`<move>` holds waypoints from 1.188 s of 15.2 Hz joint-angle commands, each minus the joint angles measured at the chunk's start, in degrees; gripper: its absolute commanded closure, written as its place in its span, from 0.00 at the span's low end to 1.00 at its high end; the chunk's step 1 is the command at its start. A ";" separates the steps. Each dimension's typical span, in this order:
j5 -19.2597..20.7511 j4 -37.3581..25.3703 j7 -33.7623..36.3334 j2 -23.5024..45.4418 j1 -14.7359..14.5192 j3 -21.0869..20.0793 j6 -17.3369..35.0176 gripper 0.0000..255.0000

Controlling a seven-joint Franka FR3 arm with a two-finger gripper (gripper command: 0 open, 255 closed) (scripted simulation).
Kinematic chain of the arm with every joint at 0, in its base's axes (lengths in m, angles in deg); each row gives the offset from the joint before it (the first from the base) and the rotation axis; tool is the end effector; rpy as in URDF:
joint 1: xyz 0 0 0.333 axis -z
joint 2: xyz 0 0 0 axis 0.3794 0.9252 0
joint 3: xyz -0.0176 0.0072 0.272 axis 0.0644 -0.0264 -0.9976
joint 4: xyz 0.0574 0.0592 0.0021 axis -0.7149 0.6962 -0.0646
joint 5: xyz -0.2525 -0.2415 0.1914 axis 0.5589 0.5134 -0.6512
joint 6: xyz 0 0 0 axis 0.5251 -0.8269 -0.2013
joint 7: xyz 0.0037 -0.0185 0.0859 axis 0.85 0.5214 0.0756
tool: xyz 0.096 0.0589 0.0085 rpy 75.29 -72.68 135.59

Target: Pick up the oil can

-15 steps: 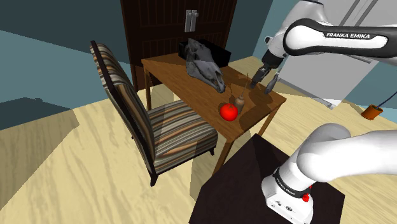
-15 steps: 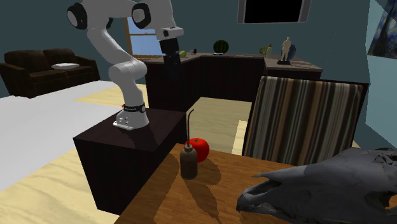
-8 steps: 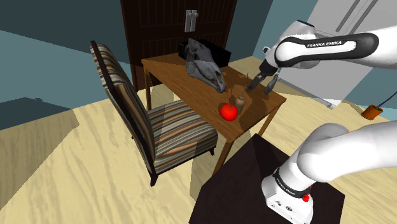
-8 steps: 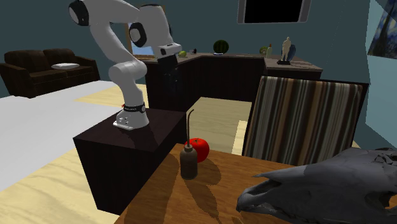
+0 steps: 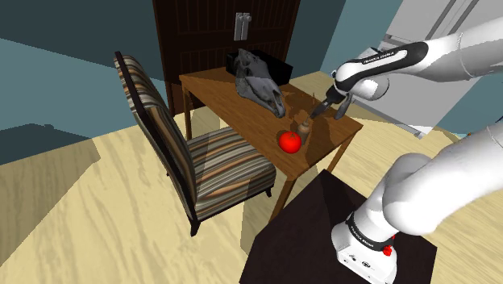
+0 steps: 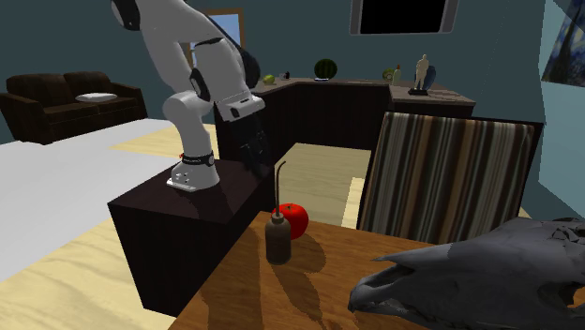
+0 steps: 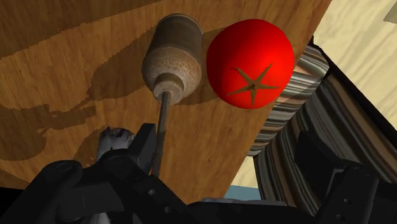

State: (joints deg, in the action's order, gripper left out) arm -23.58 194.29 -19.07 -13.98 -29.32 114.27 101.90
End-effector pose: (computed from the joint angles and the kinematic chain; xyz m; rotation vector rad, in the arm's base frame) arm 0.3747 -0.2866 0.3187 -3.0615 -0.1495 -0.5467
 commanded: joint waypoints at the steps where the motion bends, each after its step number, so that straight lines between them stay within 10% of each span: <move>1: -7.56 -2.23 -7.31 4.78 -5.57 6.25 2.77 0.00; 4: -29.67 -7.37 -25.77 16.07 -17.61 18.78 2.84 0.00; 12: -50.34 -8.91 -41.39 27.43 -13.38 13.85 0.92 0.00; 14: -50.26 -8.90 -41.34 27.37 -13.19 13.66 0.97 0.00; 15: -49.96 -8.75 -41.16 27.11 -13.33 13.80 1.10 1.00; 18: -49.94 -8.75 -41.15 27.10 -13.32 13.81 1.09 1.00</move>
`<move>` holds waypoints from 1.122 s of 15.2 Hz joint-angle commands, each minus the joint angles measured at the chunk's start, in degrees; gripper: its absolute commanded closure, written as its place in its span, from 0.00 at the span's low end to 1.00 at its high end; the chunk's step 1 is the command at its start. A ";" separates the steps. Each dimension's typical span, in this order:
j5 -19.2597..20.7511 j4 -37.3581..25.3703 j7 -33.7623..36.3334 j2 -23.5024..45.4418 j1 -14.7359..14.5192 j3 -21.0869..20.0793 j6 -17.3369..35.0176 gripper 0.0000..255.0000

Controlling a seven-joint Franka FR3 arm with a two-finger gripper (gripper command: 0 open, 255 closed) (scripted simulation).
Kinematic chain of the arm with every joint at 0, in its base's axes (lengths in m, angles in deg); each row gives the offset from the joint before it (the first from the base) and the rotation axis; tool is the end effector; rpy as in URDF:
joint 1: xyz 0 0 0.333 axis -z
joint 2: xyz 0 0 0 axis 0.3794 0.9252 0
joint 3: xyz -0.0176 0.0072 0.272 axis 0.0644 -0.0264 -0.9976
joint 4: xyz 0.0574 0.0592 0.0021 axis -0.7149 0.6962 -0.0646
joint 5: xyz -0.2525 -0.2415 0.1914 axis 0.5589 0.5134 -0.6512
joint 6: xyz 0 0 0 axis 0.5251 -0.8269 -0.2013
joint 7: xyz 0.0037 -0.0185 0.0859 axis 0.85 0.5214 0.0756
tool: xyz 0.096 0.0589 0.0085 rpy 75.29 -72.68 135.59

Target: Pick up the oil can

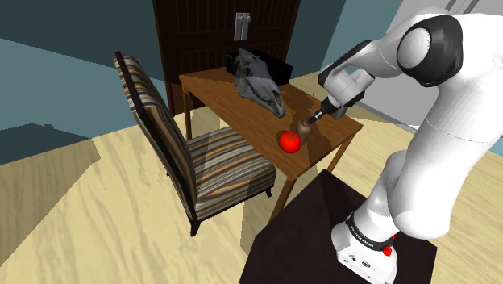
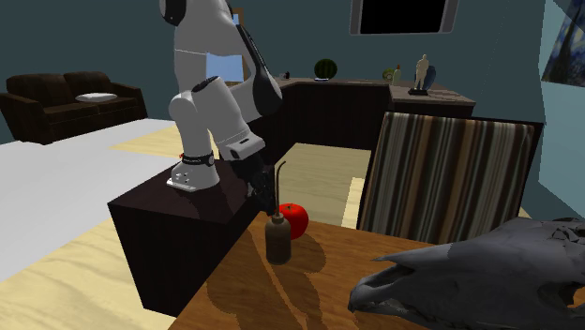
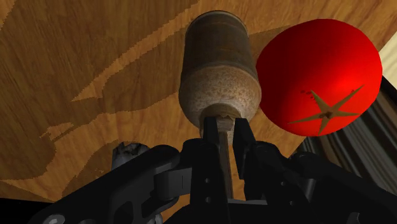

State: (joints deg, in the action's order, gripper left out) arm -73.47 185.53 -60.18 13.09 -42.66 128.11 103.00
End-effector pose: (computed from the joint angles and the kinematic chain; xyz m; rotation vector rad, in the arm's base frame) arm 0.3714 -0.3396 0.2369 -3.0449 -0.1442 -0.6395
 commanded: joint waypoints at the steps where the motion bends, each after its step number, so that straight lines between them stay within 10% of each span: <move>1: -0.06 0.00 -0.05 0.03 0.02 -0.02 -0.01 1.00; 6: -0.38 -0.15 -0.24 0.29 0.16 -0.18 -0.13 1.00; 13: 17.56 1.11 13.30 -9.60 -4.34 4.98 1.49 1.00; 17: 28.63 1.31 21.84 -15.24 -2.16 3.26 1.18 1.00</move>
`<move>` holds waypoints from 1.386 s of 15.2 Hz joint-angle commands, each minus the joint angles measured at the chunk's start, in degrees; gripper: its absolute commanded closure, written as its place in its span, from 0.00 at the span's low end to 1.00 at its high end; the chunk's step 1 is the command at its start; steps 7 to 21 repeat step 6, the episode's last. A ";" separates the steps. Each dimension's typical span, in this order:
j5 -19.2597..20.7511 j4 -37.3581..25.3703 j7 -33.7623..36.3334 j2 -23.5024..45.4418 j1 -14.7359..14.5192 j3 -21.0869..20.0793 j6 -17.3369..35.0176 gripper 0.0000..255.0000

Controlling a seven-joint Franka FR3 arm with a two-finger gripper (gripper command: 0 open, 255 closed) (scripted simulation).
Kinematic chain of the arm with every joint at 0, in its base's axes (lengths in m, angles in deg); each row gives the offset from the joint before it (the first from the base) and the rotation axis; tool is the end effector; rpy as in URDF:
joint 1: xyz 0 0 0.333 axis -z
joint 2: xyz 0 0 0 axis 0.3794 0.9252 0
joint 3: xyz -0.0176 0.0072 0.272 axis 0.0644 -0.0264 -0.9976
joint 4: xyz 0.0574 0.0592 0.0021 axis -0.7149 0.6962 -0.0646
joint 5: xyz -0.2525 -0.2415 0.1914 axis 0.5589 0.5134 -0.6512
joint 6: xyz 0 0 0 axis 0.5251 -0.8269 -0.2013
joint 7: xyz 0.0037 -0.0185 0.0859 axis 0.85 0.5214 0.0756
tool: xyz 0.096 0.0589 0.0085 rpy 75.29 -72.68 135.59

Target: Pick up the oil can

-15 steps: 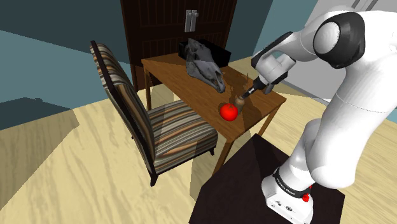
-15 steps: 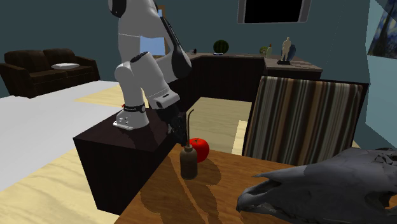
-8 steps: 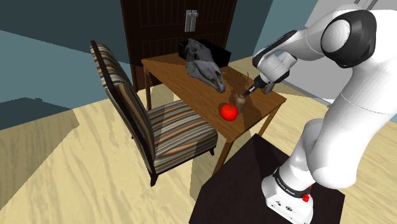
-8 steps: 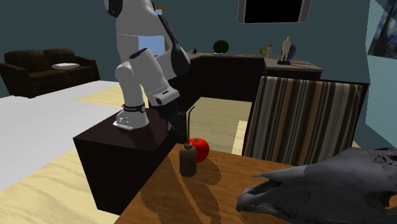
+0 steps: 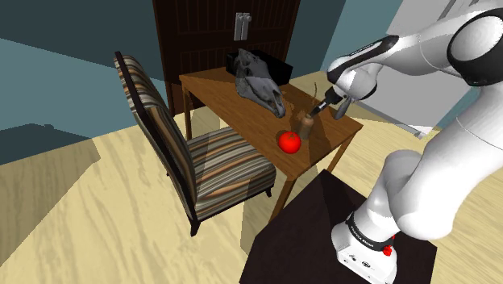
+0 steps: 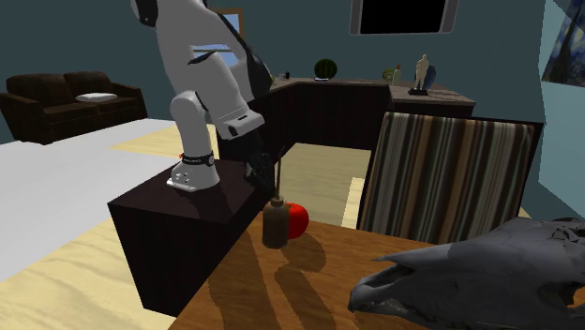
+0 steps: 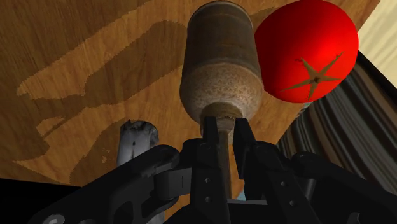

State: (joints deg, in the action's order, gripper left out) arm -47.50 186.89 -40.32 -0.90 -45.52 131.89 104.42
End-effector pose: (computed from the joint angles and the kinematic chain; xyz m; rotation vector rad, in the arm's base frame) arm 0.3830 -0.3350 0.2887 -3.0428 -0.1433 -0.6406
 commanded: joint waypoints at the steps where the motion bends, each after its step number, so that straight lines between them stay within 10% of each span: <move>1: 4.84 -0.13 3.71 -2.36 1.62 -1.35 -0.60 1.00; 4: 10.03 -0.59 7.97 -5.08 4.43 -3.99 -2.09 1.00; 21: 10.21 -0.63 8.12 -5.18 4.61 -4.17 -2.18 1.00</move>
